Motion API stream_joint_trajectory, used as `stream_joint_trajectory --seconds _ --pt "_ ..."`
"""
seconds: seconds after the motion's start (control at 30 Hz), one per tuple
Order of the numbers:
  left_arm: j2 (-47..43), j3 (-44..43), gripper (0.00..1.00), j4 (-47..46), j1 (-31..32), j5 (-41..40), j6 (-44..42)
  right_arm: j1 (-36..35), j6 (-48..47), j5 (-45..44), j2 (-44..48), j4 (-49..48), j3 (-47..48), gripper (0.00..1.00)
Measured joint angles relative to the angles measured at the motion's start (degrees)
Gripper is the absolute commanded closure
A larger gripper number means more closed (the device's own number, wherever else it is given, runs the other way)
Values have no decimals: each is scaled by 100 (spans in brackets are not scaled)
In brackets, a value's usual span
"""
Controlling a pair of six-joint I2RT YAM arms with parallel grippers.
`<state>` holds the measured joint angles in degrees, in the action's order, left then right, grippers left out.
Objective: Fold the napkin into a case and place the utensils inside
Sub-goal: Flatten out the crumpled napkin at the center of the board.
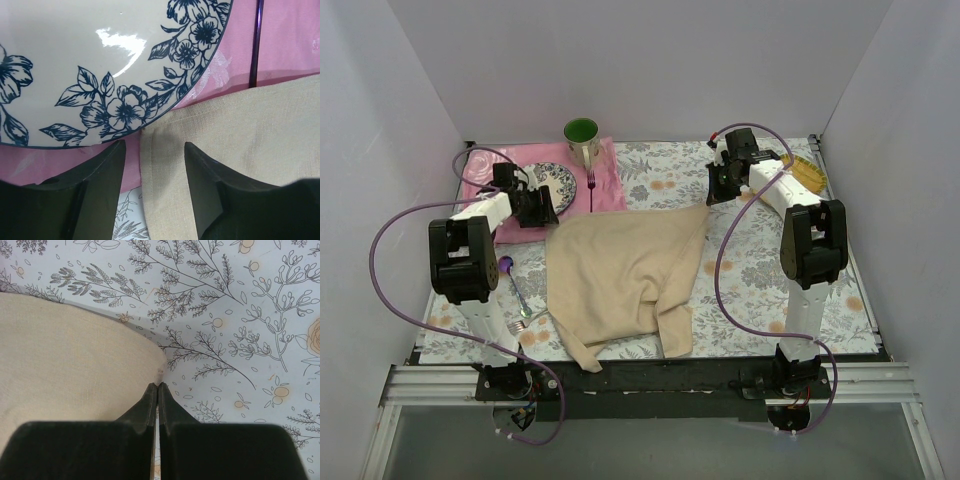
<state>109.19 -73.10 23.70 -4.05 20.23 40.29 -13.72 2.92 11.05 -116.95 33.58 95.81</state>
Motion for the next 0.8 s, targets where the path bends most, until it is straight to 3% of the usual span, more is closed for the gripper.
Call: stream_joint_trajectory --seconds 0.8 --pt "258 26 53 -52 -186 584 509 22 -11 74 0 -4 -2 99"
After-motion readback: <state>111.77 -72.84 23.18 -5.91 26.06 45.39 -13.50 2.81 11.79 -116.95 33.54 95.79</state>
